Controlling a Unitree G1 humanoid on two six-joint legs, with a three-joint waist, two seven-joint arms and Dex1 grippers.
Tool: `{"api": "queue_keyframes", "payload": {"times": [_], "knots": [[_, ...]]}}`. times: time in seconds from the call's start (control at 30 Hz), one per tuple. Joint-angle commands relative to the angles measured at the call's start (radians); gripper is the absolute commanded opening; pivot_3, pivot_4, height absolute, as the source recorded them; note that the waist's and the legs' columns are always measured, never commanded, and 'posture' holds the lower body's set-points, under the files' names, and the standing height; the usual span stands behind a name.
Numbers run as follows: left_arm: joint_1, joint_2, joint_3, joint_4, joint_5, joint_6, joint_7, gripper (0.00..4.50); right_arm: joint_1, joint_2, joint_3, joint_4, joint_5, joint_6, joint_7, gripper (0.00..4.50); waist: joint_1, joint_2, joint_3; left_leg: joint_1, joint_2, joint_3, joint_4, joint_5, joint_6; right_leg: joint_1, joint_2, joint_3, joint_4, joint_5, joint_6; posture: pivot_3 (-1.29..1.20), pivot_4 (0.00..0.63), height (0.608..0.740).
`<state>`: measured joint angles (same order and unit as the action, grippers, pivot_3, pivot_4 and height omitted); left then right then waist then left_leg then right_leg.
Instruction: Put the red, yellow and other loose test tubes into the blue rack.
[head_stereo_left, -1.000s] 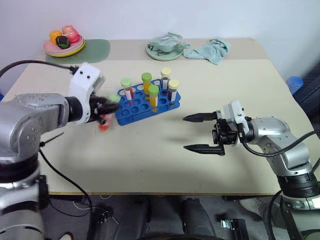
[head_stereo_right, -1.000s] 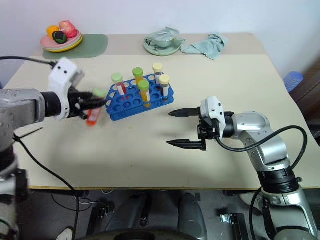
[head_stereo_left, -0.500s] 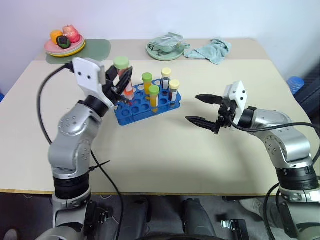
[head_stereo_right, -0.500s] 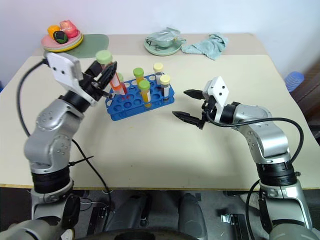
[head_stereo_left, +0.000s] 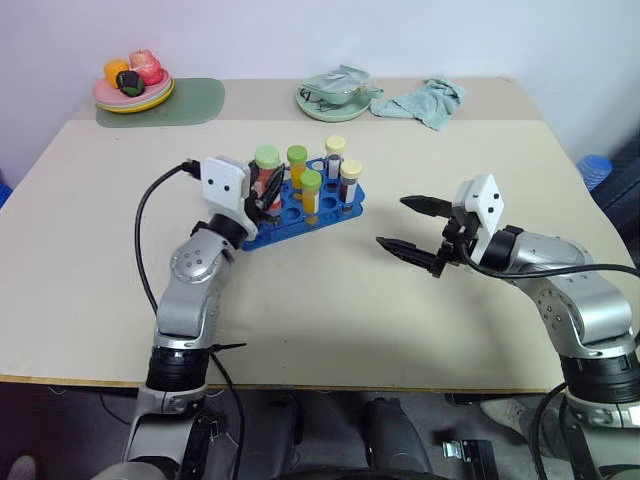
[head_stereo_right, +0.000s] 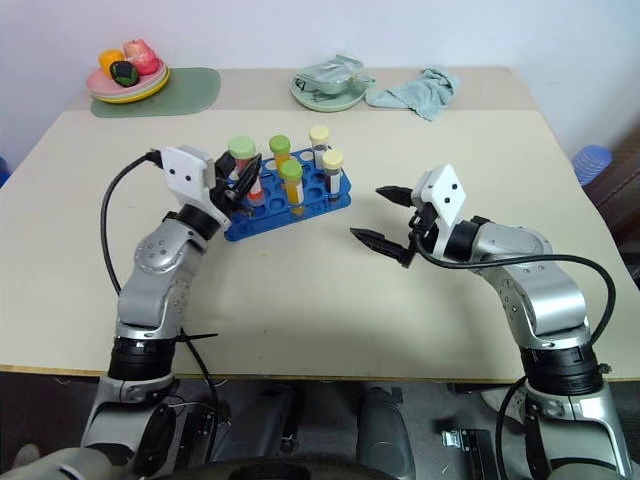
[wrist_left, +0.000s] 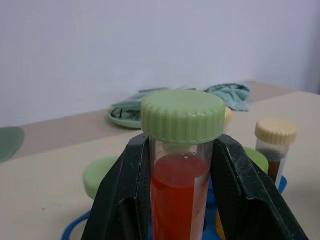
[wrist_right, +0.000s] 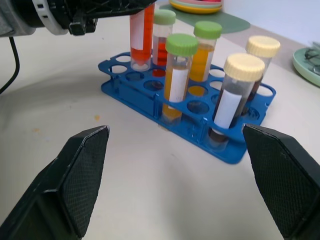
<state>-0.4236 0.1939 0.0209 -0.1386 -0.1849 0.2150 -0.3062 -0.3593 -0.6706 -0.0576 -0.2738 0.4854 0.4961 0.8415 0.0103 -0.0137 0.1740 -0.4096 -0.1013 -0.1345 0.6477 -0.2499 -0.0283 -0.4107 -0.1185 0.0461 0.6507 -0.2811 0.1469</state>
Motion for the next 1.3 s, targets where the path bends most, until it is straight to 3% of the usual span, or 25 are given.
{"api": "queue_keyframes", "payload": {"times": [0.03,0.37,1.3], "knots": [[0.019,0.005,-0.007,-0.022,0.010,-0.044,-0.012,1.61,0.000,-0.019,-0.045,-0.028,0.007,-0.019,0.004,4.37,0.000,0.000,0.000,0.000,0.000,0.000,0.000,0.000,0.000,0.000,0.000,0.000,0.000,0.000,0.000,0.00,0.150,0.740],[0.089,0.026,-0.013,-0.003,0.039,-0.071,-0.018,1.61,-0.008,-0.011,-0.038,-0.002,-0.004,-0.045,0.011,4.37,0.000,0.001,-0.001,0.001,0.000,0.000,0.000,0.000,0.000,0.001,0.000,0.000,0.000,0.000,0.000,0.00,0.150,0.740],[0.058,0.022,-0.022,0.027,0.046,-0.034,0.002,1.61,-0.035,-0.007,-0.033,0.014,-0.011,-0.050,0.016,4.37,0.000,0.001,-0.001,0.002,0.000,0.000,0.000,-0.001,0.001,0.001,0.000,0.000,0.000,0.000,0.000,0.00,0.150,0.740]]}}
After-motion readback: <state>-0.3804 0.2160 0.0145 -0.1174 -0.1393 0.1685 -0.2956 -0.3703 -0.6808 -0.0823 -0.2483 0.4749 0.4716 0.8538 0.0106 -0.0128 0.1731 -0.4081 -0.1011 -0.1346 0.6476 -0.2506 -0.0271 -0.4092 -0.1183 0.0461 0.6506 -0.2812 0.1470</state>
